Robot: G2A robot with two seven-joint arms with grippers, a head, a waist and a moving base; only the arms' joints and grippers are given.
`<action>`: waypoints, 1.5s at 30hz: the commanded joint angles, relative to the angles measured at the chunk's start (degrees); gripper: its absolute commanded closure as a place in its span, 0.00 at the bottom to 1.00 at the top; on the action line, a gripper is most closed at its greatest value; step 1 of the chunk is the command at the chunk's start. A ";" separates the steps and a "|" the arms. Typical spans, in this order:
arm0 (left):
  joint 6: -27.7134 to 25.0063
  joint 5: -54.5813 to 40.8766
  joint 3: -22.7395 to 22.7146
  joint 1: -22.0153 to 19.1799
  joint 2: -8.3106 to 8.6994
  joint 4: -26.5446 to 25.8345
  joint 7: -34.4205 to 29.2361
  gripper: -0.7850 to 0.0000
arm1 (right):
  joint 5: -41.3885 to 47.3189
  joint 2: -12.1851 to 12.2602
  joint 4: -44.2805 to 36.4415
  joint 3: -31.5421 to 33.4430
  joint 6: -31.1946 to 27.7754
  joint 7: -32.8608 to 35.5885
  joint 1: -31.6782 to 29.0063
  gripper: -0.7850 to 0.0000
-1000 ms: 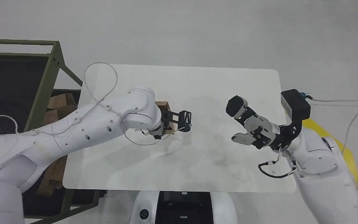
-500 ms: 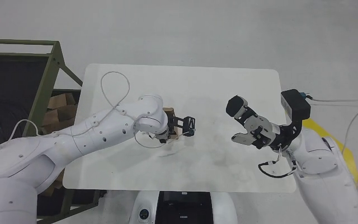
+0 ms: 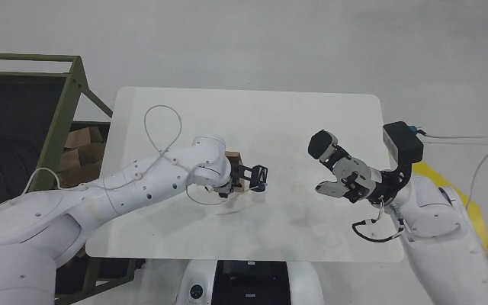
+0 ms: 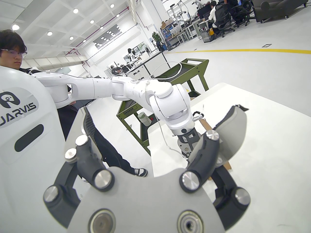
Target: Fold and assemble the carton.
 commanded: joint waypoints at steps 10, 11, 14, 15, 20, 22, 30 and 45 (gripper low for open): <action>-3.70 4.96 0.00 1.06 -0.23 2.04 3.73 1.00 | 0.00 0.00 0.00 0.00 0.00 0.00 0.00 0.00; -3.68 4.81 0.00 0.99 -0.26 2.07 3.71 0.95 | 0.00 0.00 0.00 0.00 0.00 0.00 0.00 0.00; -3.42 4.26 0.00 0.74 -0.36 2.12 3.46 0.74 | 0.00 0.00 0.00 0.00 0.00 0.00 0.00 0.00; -3.31 4.07 0.00 0.65 -0.40 2.11 3.35 0.73 | 0.00 0.00 0.00 0.00 0.00 0.00 0.00 0.00; -2.80 3.11 0.00 0.27 -0.57 1.99 2.84 0.68 | 0.00 0.00 0.00 0.00 0.00 0.00 0.00 0.00; -2.61 2.25 0.00 0.02 -0.63 2.11 2.64 0.66 | 0.00 0.00 0.00 0.00 0.00 0.00 0.00 0.00; -1.25 -0.85 0.00 -1.12 -0.69 1.08 1.29 0.62 | 0.00 0.00 0.00 0.00 0.00 0.00 0.00 0.00; 6.25 -11.97 0.00 -6.84 2.79 -8.64 -6.21 0.00 | 0.00 0.00 0.00 0.00 0.00 0.00 0.00 0.00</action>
